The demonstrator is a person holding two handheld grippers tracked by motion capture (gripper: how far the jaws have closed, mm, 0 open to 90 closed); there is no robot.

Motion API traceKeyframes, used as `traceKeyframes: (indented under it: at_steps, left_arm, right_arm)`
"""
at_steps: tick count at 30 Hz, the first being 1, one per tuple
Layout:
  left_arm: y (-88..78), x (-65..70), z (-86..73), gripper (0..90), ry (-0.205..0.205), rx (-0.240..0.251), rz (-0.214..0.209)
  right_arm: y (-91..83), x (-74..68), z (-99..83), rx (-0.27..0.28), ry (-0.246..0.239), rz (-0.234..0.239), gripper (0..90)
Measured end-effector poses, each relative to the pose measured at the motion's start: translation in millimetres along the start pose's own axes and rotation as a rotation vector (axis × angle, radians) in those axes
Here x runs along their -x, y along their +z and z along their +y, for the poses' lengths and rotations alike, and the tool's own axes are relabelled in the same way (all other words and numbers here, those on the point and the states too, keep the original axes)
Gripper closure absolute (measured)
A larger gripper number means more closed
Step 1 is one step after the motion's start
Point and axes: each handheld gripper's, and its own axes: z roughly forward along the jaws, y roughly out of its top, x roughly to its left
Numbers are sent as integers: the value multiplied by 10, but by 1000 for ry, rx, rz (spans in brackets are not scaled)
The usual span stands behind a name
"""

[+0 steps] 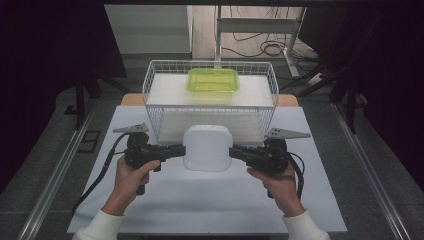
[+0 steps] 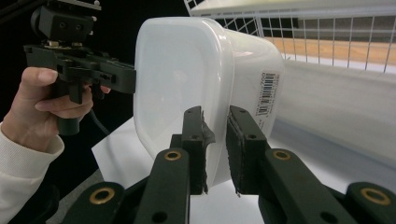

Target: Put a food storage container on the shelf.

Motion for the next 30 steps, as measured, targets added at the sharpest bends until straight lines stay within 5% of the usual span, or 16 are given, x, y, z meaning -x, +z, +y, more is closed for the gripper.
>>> traceKeyframes:
  at_steps: [11,30]
  left_arm:
    - [-101,23,361,803,0,38,-36]
    - [-247,124,1173,803,48,86,-6]
  right_arm:
    - [-69,-43,372,41,-13,29,776]
    - [-100,-22,1071,88,-37,19,776]
